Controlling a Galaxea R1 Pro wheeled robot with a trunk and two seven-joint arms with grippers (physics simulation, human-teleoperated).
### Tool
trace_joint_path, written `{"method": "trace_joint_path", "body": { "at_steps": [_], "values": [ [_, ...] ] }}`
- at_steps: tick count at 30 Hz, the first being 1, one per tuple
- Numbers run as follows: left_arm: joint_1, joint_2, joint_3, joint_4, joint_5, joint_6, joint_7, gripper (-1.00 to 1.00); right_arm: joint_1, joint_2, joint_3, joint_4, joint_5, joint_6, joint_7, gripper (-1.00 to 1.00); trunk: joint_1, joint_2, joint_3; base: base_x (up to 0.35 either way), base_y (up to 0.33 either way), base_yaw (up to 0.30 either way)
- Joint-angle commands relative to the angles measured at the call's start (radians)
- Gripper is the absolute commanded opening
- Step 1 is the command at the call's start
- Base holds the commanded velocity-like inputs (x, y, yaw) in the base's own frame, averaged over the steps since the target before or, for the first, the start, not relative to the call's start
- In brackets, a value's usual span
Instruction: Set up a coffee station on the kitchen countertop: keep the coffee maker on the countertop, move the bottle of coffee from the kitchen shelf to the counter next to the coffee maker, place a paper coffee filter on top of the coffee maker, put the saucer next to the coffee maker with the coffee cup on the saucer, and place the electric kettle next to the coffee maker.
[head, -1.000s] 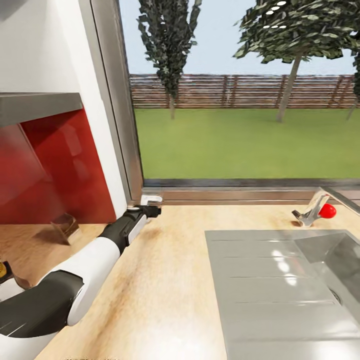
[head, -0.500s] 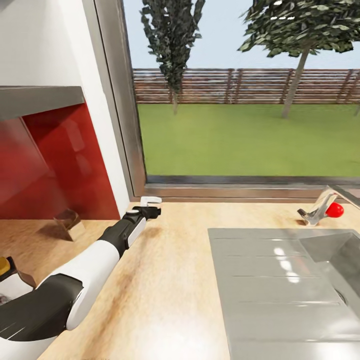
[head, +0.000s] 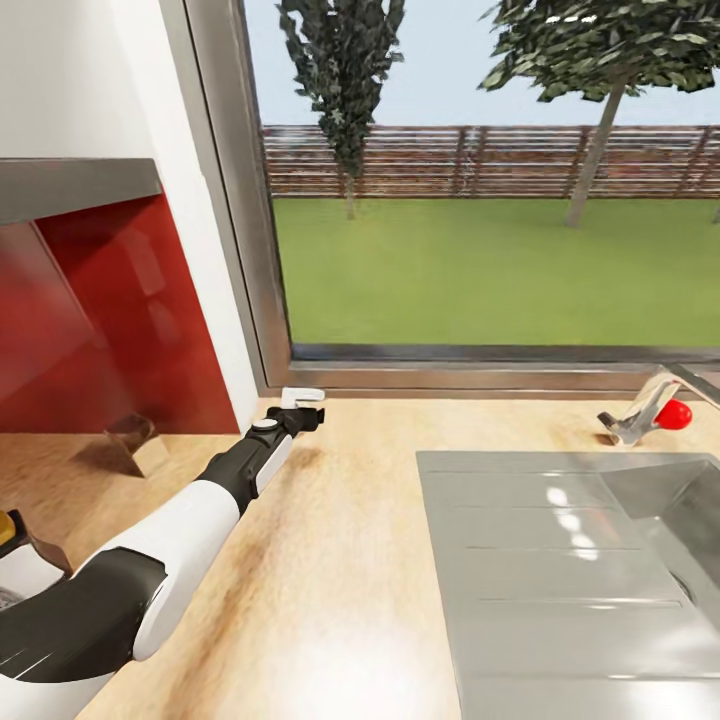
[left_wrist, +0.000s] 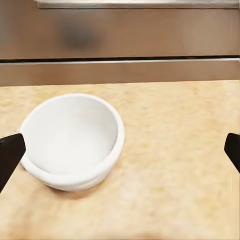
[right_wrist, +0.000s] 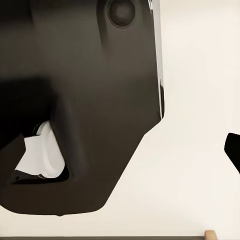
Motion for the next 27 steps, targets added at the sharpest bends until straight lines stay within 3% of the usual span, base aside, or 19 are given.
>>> {"method": "trace_joint_path", "body": {
  "at_steps": [1,27],
  "values": [
    [-0.001,0.001,-0.008,-0.002,0.011,0.005,0.009,1.00,-0.001,0.000,0.008,0.001,-0.010,-0.004,0.004,1.00,0.000,-0.002,-0.003,0.000,0.000,0.000],
    [0.000,0.002,-0.010,-0.044,0.010,-0.009,0.008,1.00,-0.001,0.000,0.008,0.001,-0.010,-0.003,0.004,1.00,0.000,-0.002,-0.045,0.000,0.000,0.000]
  ]
}}
